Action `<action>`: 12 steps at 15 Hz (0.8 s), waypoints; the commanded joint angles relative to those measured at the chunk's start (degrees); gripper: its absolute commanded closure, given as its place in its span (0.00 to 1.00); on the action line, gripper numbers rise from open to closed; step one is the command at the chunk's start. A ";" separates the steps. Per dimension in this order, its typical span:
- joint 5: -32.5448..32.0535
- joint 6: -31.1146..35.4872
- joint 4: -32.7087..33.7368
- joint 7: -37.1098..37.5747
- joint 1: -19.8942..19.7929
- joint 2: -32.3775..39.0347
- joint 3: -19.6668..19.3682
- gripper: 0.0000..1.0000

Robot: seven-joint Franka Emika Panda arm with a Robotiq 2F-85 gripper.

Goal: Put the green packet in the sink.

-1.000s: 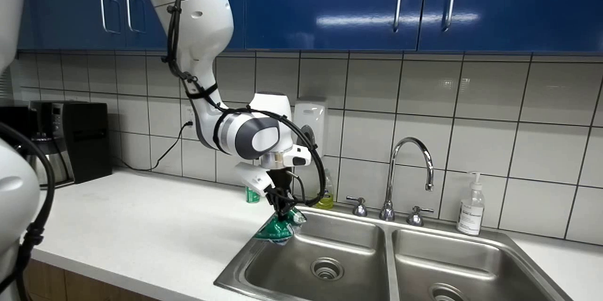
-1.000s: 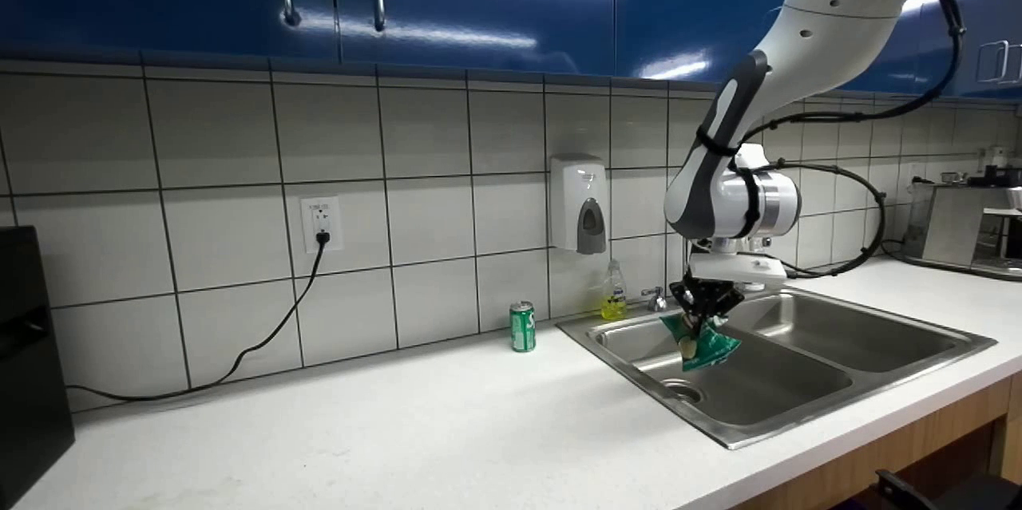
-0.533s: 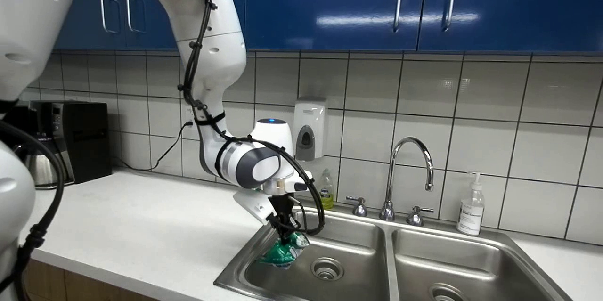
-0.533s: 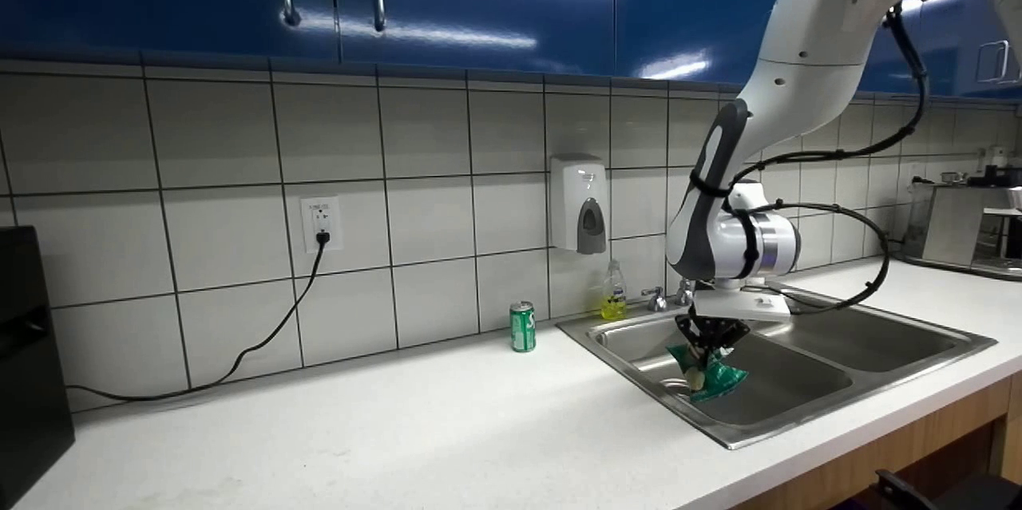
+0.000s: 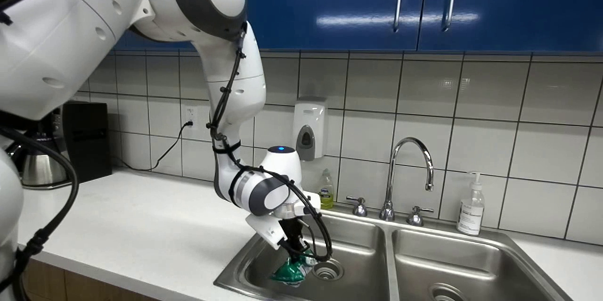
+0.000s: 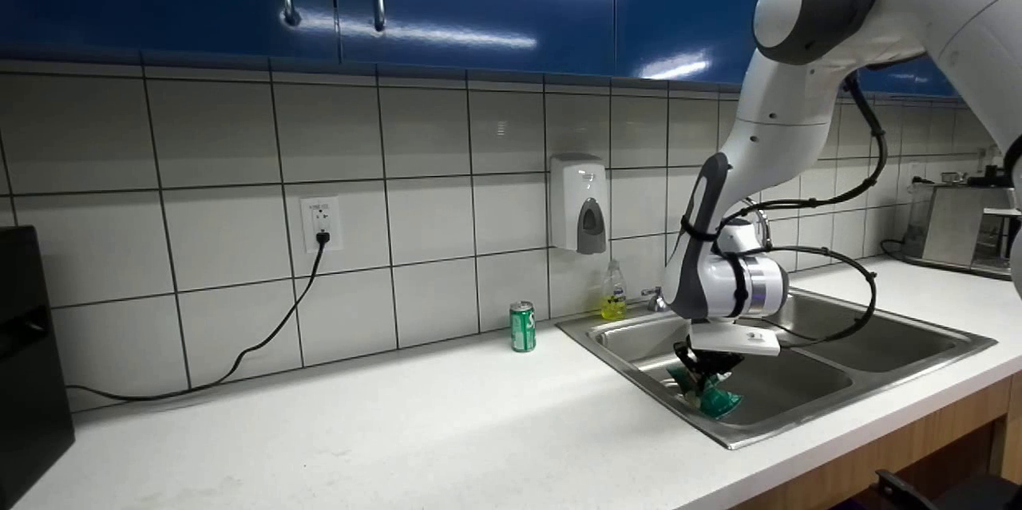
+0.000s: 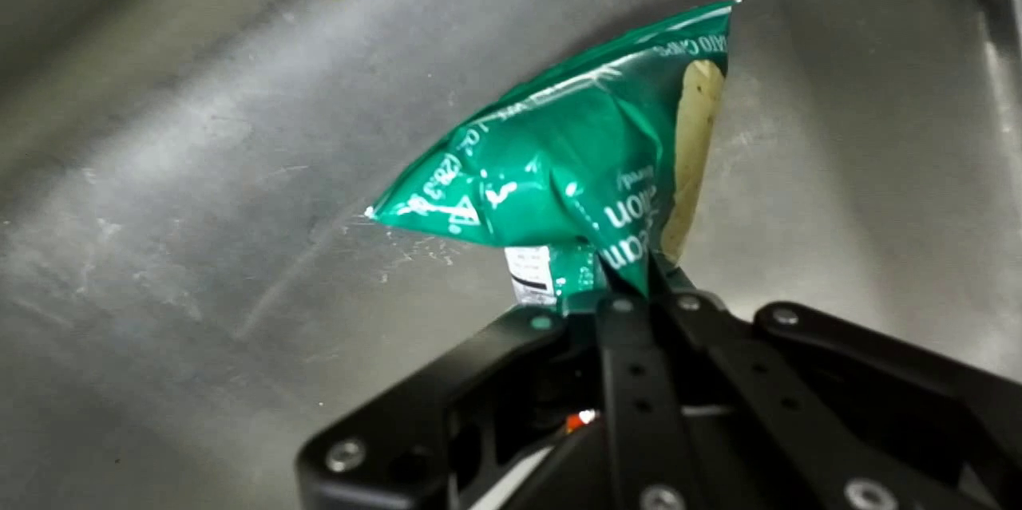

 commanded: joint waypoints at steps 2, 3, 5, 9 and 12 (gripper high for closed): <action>-0.67 0.88 7.92 -0.81 -3.38 7.93 2.36 1.00; -0.79 0.65 9.06 -0.86 -3.49 9.01 2.31 1.00; -0.82 0.27 11.15 -0.77 -3.66 10.87 2.32 1.00; -0.75 0.18 13.57 -0.59 -3.50 12.65 2.15 1.00; -0.54 -0.38 14.20 -0.25 -3.27 13.03 1.97 0.74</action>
